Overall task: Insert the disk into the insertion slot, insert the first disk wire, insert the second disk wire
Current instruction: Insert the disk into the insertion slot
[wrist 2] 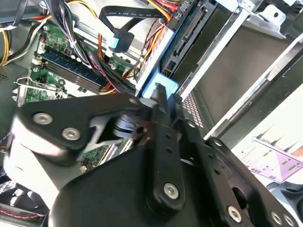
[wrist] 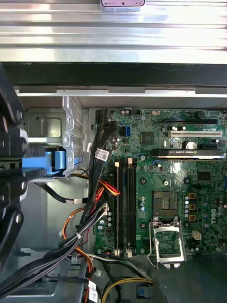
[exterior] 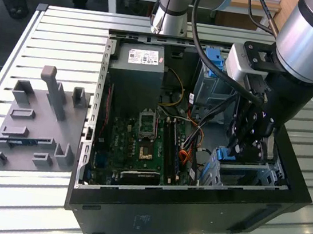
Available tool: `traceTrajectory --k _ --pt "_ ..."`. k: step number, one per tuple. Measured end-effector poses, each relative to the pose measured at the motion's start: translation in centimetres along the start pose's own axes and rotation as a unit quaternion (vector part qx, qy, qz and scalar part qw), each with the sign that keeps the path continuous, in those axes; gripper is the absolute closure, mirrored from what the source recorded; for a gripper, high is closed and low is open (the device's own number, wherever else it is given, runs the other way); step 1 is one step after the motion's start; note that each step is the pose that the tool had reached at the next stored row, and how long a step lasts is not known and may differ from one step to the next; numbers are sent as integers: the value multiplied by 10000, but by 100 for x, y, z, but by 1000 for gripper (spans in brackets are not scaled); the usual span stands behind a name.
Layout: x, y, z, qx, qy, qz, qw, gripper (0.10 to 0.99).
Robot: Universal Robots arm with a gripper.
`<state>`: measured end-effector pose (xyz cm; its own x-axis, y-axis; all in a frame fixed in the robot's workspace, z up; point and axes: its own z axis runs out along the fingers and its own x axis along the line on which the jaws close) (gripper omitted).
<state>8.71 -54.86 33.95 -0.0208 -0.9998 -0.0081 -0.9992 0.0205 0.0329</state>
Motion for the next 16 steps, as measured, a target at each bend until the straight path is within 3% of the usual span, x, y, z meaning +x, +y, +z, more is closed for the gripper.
traceTrajectory --k 4,16 --pt "-1 -9 3 0 0 -1 10000 980" --pt "-1 -32 8 0 -1 -2 10000 980"
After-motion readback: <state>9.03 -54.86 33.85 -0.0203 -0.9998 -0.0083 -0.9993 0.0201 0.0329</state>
